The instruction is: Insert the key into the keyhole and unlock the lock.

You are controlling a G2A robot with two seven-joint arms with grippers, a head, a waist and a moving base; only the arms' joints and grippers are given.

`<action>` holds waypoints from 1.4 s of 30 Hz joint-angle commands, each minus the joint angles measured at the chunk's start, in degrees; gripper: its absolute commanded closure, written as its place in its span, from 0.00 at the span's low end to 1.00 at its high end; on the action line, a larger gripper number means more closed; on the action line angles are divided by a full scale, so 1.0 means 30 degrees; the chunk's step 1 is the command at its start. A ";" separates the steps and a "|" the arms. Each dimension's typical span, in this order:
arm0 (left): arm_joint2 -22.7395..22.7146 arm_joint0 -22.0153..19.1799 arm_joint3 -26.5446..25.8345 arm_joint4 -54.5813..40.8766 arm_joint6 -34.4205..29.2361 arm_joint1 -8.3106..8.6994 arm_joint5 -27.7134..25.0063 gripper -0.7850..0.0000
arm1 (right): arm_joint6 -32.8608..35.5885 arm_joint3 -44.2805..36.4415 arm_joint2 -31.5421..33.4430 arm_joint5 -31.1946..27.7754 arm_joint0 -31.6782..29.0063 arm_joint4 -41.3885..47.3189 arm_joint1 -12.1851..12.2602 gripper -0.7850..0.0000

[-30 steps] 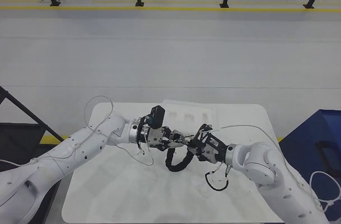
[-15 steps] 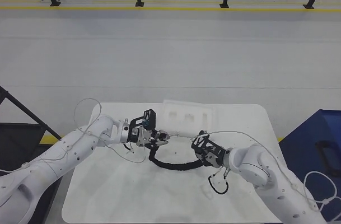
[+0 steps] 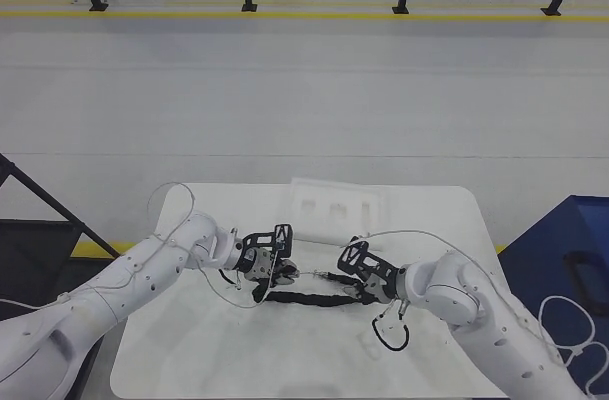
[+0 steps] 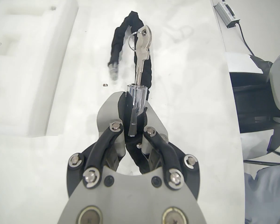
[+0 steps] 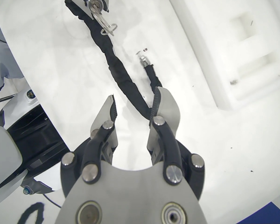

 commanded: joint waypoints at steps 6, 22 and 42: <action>-0.0421 -0.0235 -0.0086 -0.0252 0.0685 -0.0387 -0.0254 0.00 | -0.1488 -0.0598 0.1208 -0.1226 -0.0383 0.1709 0.0195 0.00; -0.0857 -0.3721 -0.2079 -0.2458 0.2596 0.1497 -0.0254 0.00 | -0.4857 -0.1290 0.2682 -0.3512 0.0754 0.2527 0.0326 0.00; -0.0873 -0.6619 -0.3486 -0.8903 -0.2321 0.3654 -0.0254 0.00 | -0.4992 -0.3253 0.5314 -0.4235 0.2789 0.4110 0.0732 0.00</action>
